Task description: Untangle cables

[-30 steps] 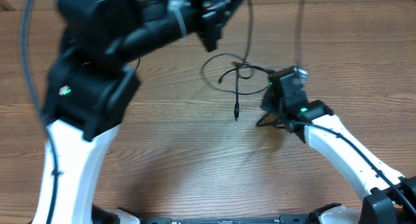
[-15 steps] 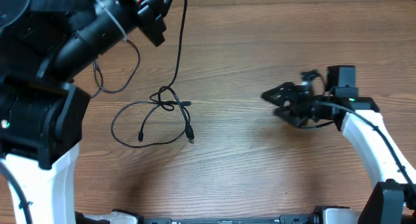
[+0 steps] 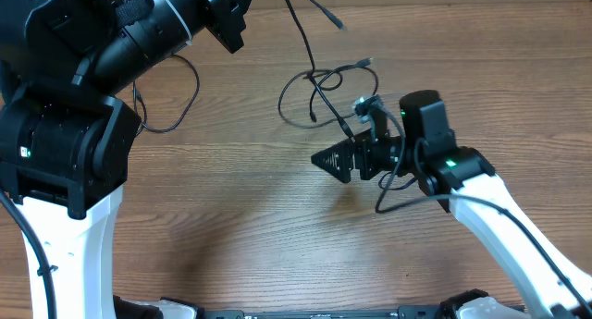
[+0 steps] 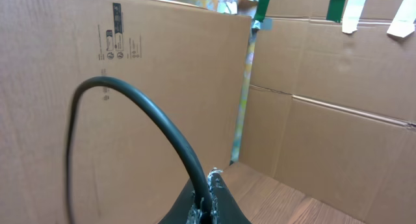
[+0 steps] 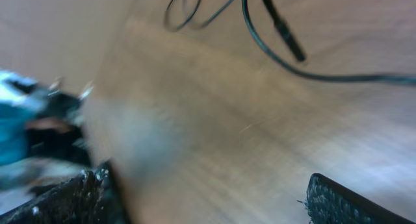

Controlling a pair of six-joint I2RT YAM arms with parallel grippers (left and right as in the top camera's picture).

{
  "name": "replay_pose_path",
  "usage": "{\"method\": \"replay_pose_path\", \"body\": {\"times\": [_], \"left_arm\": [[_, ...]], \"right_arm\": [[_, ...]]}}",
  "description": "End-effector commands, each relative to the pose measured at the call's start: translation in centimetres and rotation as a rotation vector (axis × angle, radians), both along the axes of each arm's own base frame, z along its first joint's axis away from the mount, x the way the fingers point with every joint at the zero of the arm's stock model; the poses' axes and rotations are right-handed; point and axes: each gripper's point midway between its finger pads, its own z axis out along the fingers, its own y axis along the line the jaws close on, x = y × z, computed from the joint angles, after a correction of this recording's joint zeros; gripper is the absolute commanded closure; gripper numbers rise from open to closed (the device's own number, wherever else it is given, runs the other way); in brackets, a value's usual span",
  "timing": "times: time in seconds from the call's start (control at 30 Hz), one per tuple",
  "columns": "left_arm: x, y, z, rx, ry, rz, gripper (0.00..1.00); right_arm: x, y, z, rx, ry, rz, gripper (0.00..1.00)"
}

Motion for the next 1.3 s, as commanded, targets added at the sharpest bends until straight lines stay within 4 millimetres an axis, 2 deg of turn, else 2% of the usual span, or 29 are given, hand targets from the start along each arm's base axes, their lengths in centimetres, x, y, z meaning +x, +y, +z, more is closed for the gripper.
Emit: {"method": "replay_pose_path", "body": {"times": [0.0,0.1,0.17,0.3,0.37,0.43,0.47,0.53,0.63,0.7,0.83,0.97,1.07,1.1,1.17,1.27], "left_arm": [[-2.3,0.2,1.9,-0.021,-0.055,-0.044,0.96],[-3.0,-0.2,2.6,-0.021,-0.098,-0.084,0.96],[-3.6,-0.5,3.0,-0.021,-0.123,-0.116,0.96],[-4.4,-0.9,3.3,-0.031,-0.124,-0.168,0.96],[-4.4,-0.9,3.1,-0.032,-0.114,-0.167,0.96],[-4.2,-0.8,3.1,-0.033,-0.112,-0.161,0.96],[-4.3,-0.8,3.1,-0.033,-0.113,-0.161,0.96],[-4.3,-0.9,3.1,-0.033,-0.113,-0.161,0.96],[-4.3,-0.9,3.1,-0.043,-0.098,-0.165,0.96],[-4.4,-0.9,3.2,-0.060,-0.077,-0.178,0.96],[-5.9,-1.6,3.5,-0.050,-0.104,-0.266,0.96],[-8.4,-2.5,3.5,-0.004,-0.165,-0.406,0.96],[-10.0,-2.8,3.2,0.043,-0.231,-0.492,0.96],[-10.2,-2.5,3.3,0.052,-0.251,-0.505,0.96],[-10.3,-2.1,3.4,0.061,-0.272,-0.506,0.96],[-9.5,-1.1,3.6,0.070,-0.286,-0.465,0.96]], "right_arm": [[2.1,-2.5,3.6,-0.099,-0.226,-0.152,0.01],[2.0,-2.6,5.2,-0.183,-0.366,-0.170,0.00],[1.7,-2.1,5.0,-0.237,-0.410,-0.160,0.00],[0.1,0.5,4.9,-0.287,-0.462,-0.109,0.00],[-1.7,2.6,5.3,-0.278,-0.493,-0.055,0.00],[-3.0,3.6,5.8,-0.261,-0.508,-0.016,0.00],[-4.9,4.5,6.5,-0.240,-0.524,0.029,0.00],[-6.5,4.9,7.4,-0.228,-0.550,0.053,0.00],[-8.5,4.8,10.1,-0.209,-0.642,0.021,0.00],[-8.4,4.2,10.9,-0.224,-0.679,-0.032,0.00],[-6.6,2.8,10.4,-0.343,-0.725,-0.132,0.00],[-6.2,2.7,9.9,-0.416,-0.778,-0.099,0.00],[-5.4,1.3,9.5,-0.488,-0.778,-0.162,0.00],[-4.9,-0.3,8.9,-0.570,-0.772,-0.212,0.00],[-4.6,-1.8,8.8,-0.609,-0.746,-0.289,0.00],[-5.7,-1.8,9.4,-0.473,-0.663,-0.333,0.00]]}}
